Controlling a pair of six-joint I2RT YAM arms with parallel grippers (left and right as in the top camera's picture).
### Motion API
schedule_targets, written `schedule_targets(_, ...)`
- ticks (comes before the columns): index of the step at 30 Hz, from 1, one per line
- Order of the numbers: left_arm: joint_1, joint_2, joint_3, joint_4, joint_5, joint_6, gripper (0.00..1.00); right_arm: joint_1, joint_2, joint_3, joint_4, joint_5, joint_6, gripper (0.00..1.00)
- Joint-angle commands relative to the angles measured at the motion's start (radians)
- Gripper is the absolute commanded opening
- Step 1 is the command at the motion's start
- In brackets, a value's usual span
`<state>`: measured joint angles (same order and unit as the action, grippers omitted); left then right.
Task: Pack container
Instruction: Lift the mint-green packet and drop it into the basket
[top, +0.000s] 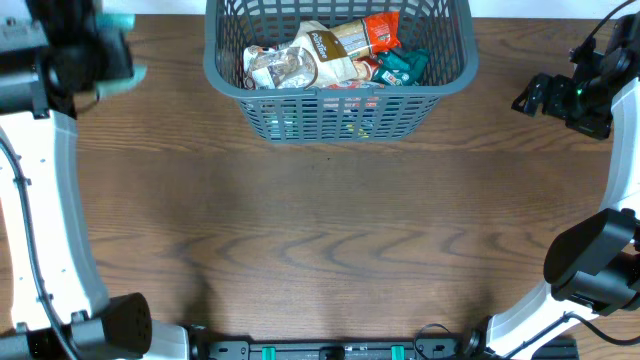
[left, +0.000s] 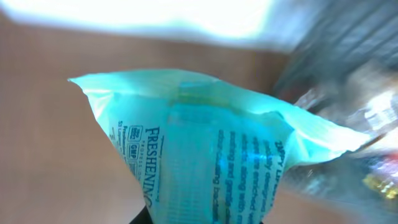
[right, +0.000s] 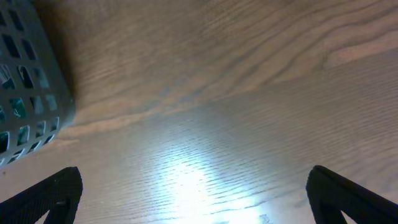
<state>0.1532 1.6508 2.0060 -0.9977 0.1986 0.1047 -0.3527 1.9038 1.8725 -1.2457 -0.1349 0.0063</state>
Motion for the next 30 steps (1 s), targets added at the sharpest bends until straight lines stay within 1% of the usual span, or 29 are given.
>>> schedule_targets(1, -0.135, 0.010, 0.147, 0.063, -0.064, 0.076, 0.06, 0.007, -0.003, 0.001, -0.002, -0.004, -0.021, 0.99)
schedule_targets(4, -0.260, 0.029, 0.169, 0.179, -0.111, 0.241, 0.06, 0.007, -0.003, 0.001, -0.001, -0.004, -0.026, 0.99)
schedule_targets(7, -0.375, 0.073, 0.169, 0.272, -0.113, 0.455, 0.06, 0.007, -0.003, 0.001, -0.001, -0.004, -0.026, 0.99)
schedule_targets(9, -0.441, 0.119, 0.169, 0.307, -0.113, 0.619, 0.06, 0.007, -0.003, 0.001, -0.001, -0.004, -0.026, 0.99)
schedule_targets(12, -0.511, 0.201, 0.169, 0.314, -0.113, 0.880, 0.06, 0.008, -0.003, 0.001, -0.004, -0.004, -0.026, 0.99)
schedule_targets(14, -0.538, 0.261, 0.169, 0.327, -0.111, 0.962, 0.06, 0.008, -0.003, 0.001, -0.008, -0.005, -0.026, 0.99)
schedule_targets(15, -0.548, 0.295, 0.169, 0.335, -0.106, 0.992, 0.06, 0.008, -0.003, 0.001, -0.012, -0.009, -0.026, 0.99)
schedule_targets(18, -0.558, 0.393, 0.169, 0.364, -0.105, 0.994, 0.06, 0.008, -0.003, 0.001, -0.027, -0.032, -0.026, 0.99)
schedule_targets(19, -0.558, 0.419, 0.169, 0.364, -0.105, 0.986, 0.06, 0.008, -0.003, 0.001, -0.031, -0.034, -0.026, 0.99)
schedule_targets(22, -0.558, 0.484, 0.168, 0.362, -0.105, 0.912, 0.06, 0.007, -0.003, 0.001, -0.039, -0.034, -0.026, 0.99)
schedule_targets(24, -0.557, 0.514, 0.168, 0.355, -0.105, 0.906, 0.09, 0.007, -0.003, 0.001, -0.041, -0.034, -0.026, 0.99)
schedule_targets(25, -0.557, 0.523, 0.166, 0.353, -0.105, 0.906, 0.17, 0.007, -0.003, 0.001, -0.041, -0.034, -0.026, 0.99)
schedule_targets(26, -0.557, 0.532, 0.164, 0.353, -0.105, 0.905, 0.33, 0.008, -0.003, 0.001, -0.041, -0.034, -0.026, 0.99)
schedule_targets(27, -0.557, 0.534, 0.164, 0.352, -0.105, 0.895, 0.43, 0.008, -0.003, 0.001, -0.041, -0.034, -0.026, 0.99)
schedule_targets(28, -0.557, 0.536, 0.164, 0.354, -0.105, 0.880, 0.66, 0.007, -0.003, 0.001, -0.041, -0.034, -0.026, 0.99)
schedule_targets(29, -0.557, 0.536, 0.164, 0.356, -0.105, 0.860, 0.93, 0.007, -0.003, 0.001, -0.041, -0.034, -0.026, 0.99)
schedule_targets(30, -0.557, 0.532, 0.164, 0.356, -0.106, 0.857, 0.99, 0.007, -0.003, 0.001, -0.039, -0.034, -0.027, 0.99)
